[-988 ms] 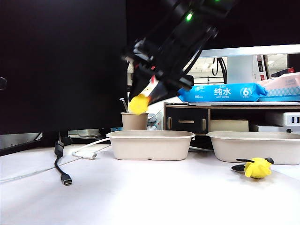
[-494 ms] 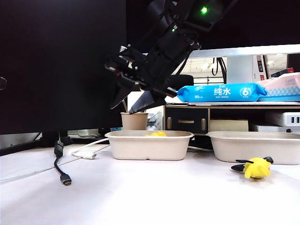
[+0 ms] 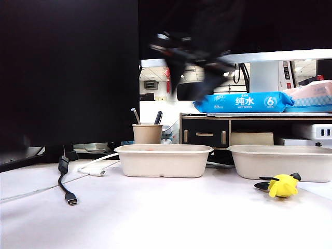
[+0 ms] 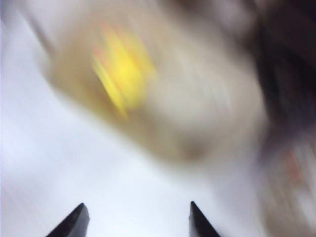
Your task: Put the dolls with similar colors into the same paper box, while dolls with different colors go into separate paper boxes.
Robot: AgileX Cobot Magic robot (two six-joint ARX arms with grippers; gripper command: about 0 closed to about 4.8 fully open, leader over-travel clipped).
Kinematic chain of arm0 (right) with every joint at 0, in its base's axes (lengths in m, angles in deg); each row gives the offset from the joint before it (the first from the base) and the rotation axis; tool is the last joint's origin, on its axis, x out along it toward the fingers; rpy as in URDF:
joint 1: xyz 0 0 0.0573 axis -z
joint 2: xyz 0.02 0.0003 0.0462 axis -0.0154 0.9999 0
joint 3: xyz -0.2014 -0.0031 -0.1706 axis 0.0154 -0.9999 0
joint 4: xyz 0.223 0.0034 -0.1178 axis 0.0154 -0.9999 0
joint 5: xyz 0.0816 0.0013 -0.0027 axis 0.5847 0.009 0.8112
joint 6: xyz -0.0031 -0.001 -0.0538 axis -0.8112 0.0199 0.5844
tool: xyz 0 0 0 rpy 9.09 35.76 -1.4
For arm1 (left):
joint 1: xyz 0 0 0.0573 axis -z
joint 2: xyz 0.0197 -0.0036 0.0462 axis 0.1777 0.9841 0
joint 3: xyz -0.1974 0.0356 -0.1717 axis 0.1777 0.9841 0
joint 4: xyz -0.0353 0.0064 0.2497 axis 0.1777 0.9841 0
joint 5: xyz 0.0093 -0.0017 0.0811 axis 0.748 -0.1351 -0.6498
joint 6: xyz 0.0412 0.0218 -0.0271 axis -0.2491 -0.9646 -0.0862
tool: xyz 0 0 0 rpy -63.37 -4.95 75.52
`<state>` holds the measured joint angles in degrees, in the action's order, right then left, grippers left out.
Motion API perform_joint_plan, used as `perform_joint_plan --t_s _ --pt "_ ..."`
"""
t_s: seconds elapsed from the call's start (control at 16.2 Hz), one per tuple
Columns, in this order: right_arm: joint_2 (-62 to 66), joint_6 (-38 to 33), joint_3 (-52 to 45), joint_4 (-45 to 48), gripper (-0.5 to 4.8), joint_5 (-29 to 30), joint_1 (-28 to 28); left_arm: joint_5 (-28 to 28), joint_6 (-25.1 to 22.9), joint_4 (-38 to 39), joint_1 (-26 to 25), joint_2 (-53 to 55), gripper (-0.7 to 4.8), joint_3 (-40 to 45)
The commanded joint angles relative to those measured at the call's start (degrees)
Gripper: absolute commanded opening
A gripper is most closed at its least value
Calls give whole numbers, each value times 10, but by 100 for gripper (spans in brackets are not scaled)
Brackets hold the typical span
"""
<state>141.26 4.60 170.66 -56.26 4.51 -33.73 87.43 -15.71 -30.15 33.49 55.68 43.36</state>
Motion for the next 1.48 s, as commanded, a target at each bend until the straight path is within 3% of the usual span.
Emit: perform_joint_plan --t_s 0.06,0.12,0.25,0.31,0.68,1.3,1.48 --pt "-2 9 -14 -139 280 -107 -2 -1 1 -6 2 29 -5 0" --pt "-2 -14 -25 -160 283 -138 -2 0 1 -6 2 35 -5 0" --pt "-2 -65 -47 -199 440 -159 -2 -1 1 -6 2 36 -5 0" --pt "-2 -67 -54 -197 463 -158 -2 0 1 -6 2 36 -5 0" --pt "-2 -141 -122 -164 463 -155 -2 -1 1 -6 2 36 -5 0" --pt "-1 -209 -207 -26 461 -131 -2 0 1 -6 2 35 -5 0" --pt "6 -210 -207 -23 385 -132 -2 0 1 -6 2 35 -5 0"
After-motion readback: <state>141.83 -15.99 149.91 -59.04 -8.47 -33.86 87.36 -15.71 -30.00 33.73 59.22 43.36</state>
